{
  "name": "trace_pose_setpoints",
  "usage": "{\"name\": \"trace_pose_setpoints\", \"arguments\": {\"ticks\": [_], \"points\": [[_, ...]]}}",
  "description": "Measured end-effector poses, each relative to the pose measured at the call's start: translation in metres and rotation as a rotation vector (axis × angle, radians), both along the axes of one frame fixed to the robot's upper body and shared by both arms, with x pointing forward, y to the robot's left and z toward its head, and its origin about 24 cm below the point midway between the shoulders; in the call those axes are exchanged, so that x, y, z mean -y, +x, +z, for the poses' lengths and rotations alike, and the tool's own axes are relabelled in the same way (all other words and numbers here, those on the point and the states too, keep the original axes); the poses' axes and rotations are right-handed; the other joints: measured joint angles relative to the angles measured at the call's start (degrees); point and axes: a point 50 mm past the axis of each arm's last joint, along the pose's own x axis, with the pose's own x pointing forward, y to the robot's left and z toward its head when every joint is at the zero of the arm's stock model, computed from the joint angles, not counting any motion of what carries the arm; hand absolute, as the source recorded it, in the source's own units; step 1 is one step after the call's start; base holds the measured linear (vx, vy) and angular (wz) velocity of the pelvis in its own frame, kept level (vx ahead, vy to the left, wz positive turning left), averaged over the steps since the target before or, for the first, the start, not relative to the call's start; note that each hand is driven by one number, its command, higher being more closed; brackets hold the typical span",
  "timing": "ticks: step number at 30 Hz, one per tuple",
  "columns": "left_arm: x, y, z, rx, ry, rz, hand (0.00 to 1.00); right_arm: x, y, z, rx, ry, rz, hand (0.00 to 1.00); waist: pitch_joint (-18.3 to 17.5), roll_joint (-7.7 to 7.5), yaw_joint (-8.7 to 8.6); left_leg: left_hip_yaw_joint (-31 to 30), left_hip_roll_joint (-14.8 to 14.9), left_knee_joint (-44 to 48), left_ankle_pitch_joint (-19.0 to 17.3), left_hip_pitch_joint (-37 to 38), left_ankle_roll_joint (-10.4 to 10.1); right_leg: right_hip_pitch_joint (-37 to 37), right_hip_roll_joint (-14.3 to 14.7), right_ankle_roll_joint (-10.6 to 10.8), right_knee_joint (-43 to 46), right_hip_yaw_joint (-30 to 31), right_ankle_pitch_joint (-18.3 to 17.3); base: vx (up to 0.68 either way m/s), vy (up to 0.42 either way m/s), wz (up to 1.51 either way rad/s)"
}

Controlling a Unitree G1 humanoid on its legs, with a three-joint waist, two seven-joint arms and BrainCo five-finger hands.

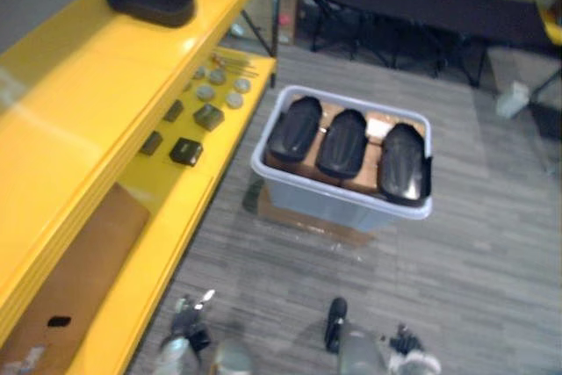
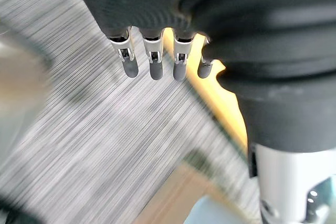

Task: Walk over and take plastic housings, then place them on the shelf

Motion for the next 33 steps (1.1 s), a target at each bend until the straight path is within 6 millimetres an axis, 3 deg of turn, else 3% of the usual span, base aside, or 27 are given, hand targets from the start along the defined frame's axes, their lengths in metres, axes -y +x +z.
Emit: {"name": "trace_pose_setpoints", "arguments": {"ticks": [2, 4, 5, 7, 8, 9, 10, 11, 13, 15, 18, 20, 21, 22, 24, 26, 28, 29, 32, 33], "points": [[-0.005, -0.011, -0.005, -0.059, 0.005, 0.017, 0.00, -0.006, -0.007, -0.004, -0.031, 0.021, -0.005, 0.00, -0.5, -0.78, -0.16, 0.4, -0.5, 3.0, 3.0, -0.3, -0.4, 0.3, -0.8, -0.1, 2.8, 0.1, -3.6, 0.21, -0.195, 0.07], [-0.007, -0.020, -0.010, -0.113, 0.008, 0.028, 0.00, -0.007, -0.013, -0.006, -0.059, 0.023, -0.007, 0.00, -0.4, -0.54, -0.28, 0.3, 0.0, 11.9, 7.5, -4.0, -1.3, 2.9, -0.1, -1.0, 1.1, -0.3, -5.1, 0.18, -0.184, 0.05], [-0.012, -0.024, -0.011, -0.120, 0.008, 0.064, 0.00, -0.006, -0.016, -0.007, -0.068, 0.013, -0.005, 0.00, -0.2, -0.52, -0.34, -0.1, 0.3, 17.9, 12.8, -6.8, -3.8, 5.8, 0.3, -1.2, -1.8, -0.8, -4.8, 0.18, -0.080, 0.11], [-0.013, -0.026, -0.011, -0.123, 0.009, 0.073, 0.00, -0.006, -0.017, -0.006, -0.060, -0.033, 0.067, 0.00, 0.2, -0.08, -0.44, 1.8, 0.2, 18.7, 7.4, -9.1, -3.9, 10.0, 0.5, -2.0, -6.6, -1.2, -3.7, 0.18, -0.029, 0.07], [-0.011, -0.025, -0.011, -0.118, 0.001, 0.073, 0.00, -0.004, -0.011, -0.003, -0.021, -0.065, 0.117, 0.00, 0.4, 0.34, -0.73, 4.2, -0.8, 14.4, 5.2, -10.7, -3.3, 11.1, 0.3, -1.5, -8.6, -1.3, -3.0, 0.15, 0.021, -0.08], [-0.011, -0.024, -0.011, -0.113, -0.001, 0.070, 0.00, -0.006, -0.003, -0.001, 0.013, -0.087, 0.167, 0.00, 0.4, 0.38, -0.97, 5.9, -1.9, 9.2, 5.1, -11.9, -2.6, 11.1, 0.0, -1.1, -9.5, -1.4, -2.6, 0.16, 0.066, -0.13], [-0.009, -0.018, -0.009, -0.094, -0.007, 0.054, 0.00, -0.009, 0.011, 0.005, 0.077, -0.123, 0.248, 0.00, 0.8, 0.87, -1.20, 6.9, -3.3, 1.3, 7.7, -13.0, -1.0, 10.9, -0.1, -0.1, -9.7, -1.4, -2.1, 0.11, 0.096, -0.10], [-0.008, -0.015, -0.008, -0.083, -0.008, 0.044, 0.00, -0.009, 0.018, 0.010, 0.115, -0.148, 0.300, 0.00, 1.7, 1.15, -1.12, 7.2, -3.9, -0.8, 9.5, -13.7, 1.5, 10.9, -0.1, 0.4, -9.4, -1.3, -2.3, 0.11, 0.122, -0.10], [-0.016, -0.001, -0.002, -0.038, 0.021, 0.014, 0.00, -0.029, 0.049, 0.026, 0.265, -0.197, 0.558, 0.00, 3.3, -0.73, -1.13, 8.2, -6.0, -2.3, 9.9, -13.9, 1.7, 9.4, -1.8, 2.0, -9.5, -0.7, -2.0, 0.09, 0.101, -0.01], [-0.019, 0.020, 0.006, 0.016, 0.064, -0.062, 0.00, -0.073, 0.078, 0.050, 0.460, -0.166, 0.894, 0.00, 5.6, -2.39, -0.83, 6.6, -7.5, -2.0, 10.3, -16.8, 2.4, 8.1, -3.1, 2.6, -10.0, -2.1, -1.1, 0.07, 0.093, 0.38], [-0.017, 0.027, 0.010, 0.036, 0.095, -0.134, 0.00, -0.123, 0.089, 0.075, 0.645, -0.077, 1.178, 0.00, 6.4, -2.75, 0.28, 4.7, -8.4, -2.2, 10.4, -17.1, 2.6, 10.3, -3.6, 2.8, -11.7, -4.8, -0.9, 0.10, 0.038, 0.51], [-0.015, 0.030, 0.012, 0.053, 0.101, -0.150, 0.00, -0.168, 0.101, 0.118, 0.926, -0.017, 1.340, 0.00, 6.5, -2.88, 2.00, 3.3, -8.7, -2.3, 10.4, -16.4, 2.6, 13.1, -3.5, 2.8, -13.1, -7.1, -0.9, 0.12, 0.006, 0.43], [-0.015, 0.030, 0.012, 0.055, 0.106, -0.160, 0.00, -0.178, 0.107, 0.133, 1.008, -0.001, 1.342, 0.00, 6.5, -3.04, 2.36, 3.1, -8.7, -2.3, 10.4, -16.2, 2.6, 13.6, -3.4, 2.8, -13.3, -7.3, -0.9, 0.09, 0.000, 0.34], [-0.016, 0.030, 0.013, 0.060, 0.113, -0.167, 0.00, -0.192, 0.117, 0.164, 1.172, 0.018, 1.306, 0.00, 6.6, -3.26, 2.76, 2.5, -8.6, -2.5, 10.4, -15.7, 2.6, 14.4, -3.2, 2.8, -13.6, -7.4, -0.8, 0.05, -0.002, 0.21], [-0.019, 0.031, 0.014, 0.067, 0.132, -0.183, 0.00, -0.198, 0.137, 0.215, 1.417, -0.005, 1.133, 0.00, 6.7, -3.77, 3.36, 2.4, -8.6, -2.7, 10.4, -15.6, 2.6, 14.8, -3.0, 2.8, -14.3, -7.4, -0.8, 0.02, -0.002, 0.07], [-0.025, 0.030, 0.015, 0.061, 0.151, -0.180, 0.00, -0.173, 0.168, 0.269, 1.600, -0.127, 0.800, 0.00, 6.8, -4.10, 3.46, 2.7, -8.2, -2.7, 10.4, -15.4, 2.5, 15.2, -2.5, 2.1, -15.1, -7.2, -0.1, -0.02, -0.003, -0.07], [-0.030, 0.024, 0.013, 0.046, 0.160, -0.166, 0.00, -0.144, 0.186, 0.291, 1.633, -0.200, 0.567, 0.00, 6.9, -4.20, 3.49, 3.3, -7.8, -2.7, 10.3, -14.6, 2.6, 15.6, -2.1, 1.6, -15.2, -6.8, 0.4, -0.04, 0.021, -0.16], [-0.035, 0.017, 0.011, 0.022, 0.182, -0.172, 0.00, -0.106, 0.197, 0.304, 1.625, -0.265, 0.326, 0.00, 6.9, -4.24, 3.45, 3.8, -7.6, -2.5, 9.7, -13.5, 2.8, 16.4, -2.0, 1.6, -15.3, -6.1, 0.4, -0.06, 0.041, -0.24], [-0.043, -0.004, 0.005, -0.036, 0.186, -0.145, 0.00, -0.035, 0.199, 0.298, 1.463, -0.440, -0.074, 0.00, 6.9, -4.26, 3.17, 4.5, -6.9, -0.7, 8.5, -13.9, 3.2, 16.6, -1.3, 1.7, -15.7, -5.2, 0.5, -0.07, 0.028, -0.18], [-0.044, -0.010, 0.003, -0.050, 0.183, -0.140, 0.00, -0.022, 0.197, 0.292, 1.406, -0.475, -0.162, 0.00, 6.9, -4.27, 3.18, 4.7, -6.8, -0.2, 8.2, -14.1, 3.1, 16.6, -1.1, 1.7, -15.8, -4.9, 0.5, -0.08, 0.021, -0.23]]}}
